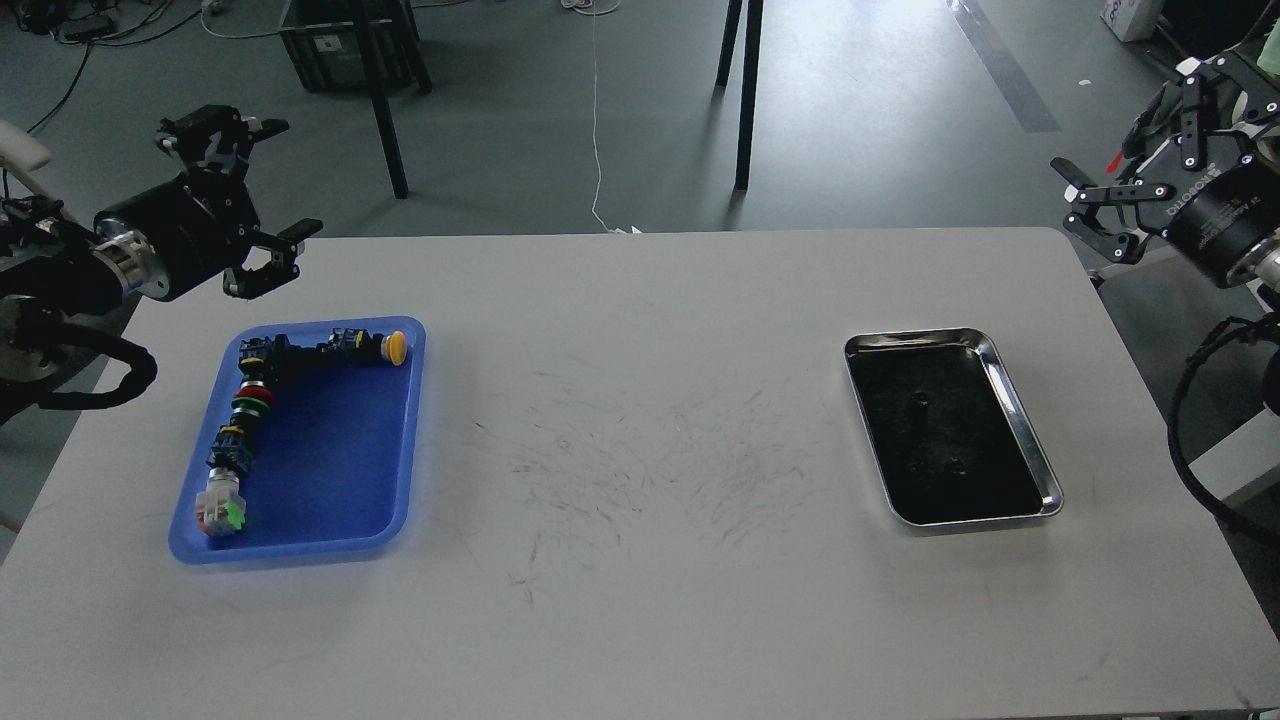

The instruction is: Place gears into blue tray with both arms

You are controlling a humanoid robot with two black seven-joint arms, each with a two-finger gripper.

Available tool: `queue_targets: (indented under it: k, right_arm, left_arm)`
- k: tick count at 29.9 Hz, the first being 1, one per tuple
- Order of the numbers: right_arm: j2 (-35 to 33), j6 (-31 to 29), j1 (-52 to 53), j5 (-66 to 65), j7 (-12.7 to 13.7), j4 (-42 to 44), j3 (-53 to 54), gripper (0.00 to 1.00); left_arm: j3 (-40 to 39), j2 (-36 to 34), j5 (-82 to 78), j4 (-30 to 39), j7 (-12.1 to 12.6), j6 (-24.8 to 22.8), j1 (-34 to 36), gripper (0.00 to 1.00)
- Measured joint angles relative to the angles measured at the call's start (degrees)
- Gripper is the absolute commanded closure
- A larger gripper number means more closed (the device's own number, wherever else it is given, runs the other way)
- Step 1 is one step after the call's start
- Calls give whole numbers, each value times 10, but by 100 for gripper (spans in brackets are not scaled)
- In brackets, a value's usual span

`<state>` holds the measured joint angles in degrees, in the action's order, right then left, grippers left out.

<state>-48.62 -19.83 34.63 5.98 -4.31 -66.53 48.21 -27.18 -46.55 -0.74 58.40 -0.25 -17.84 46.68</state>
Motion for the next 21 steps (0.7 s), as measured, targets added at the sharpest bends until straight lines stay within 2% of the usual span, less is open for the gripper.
queue_targets:
  k: [13, 18, 21]
  right_arm:
    - [0, 11, -1, 0, 0, 9, 2, 1]
    - [0, 23, -1, 1, -1, 22, 3, 1]
    - [-2, 23, -1, 1, 2, 23, 1, 1]
  left_arm:
    - [-26, 4, 8, -10, 7, 1, 3, 1]
    - [-35, 1, 11, -18, 34, 0, 4, 1]
    - [-38, 1, 13, -19, 50, -18, 3, 1]
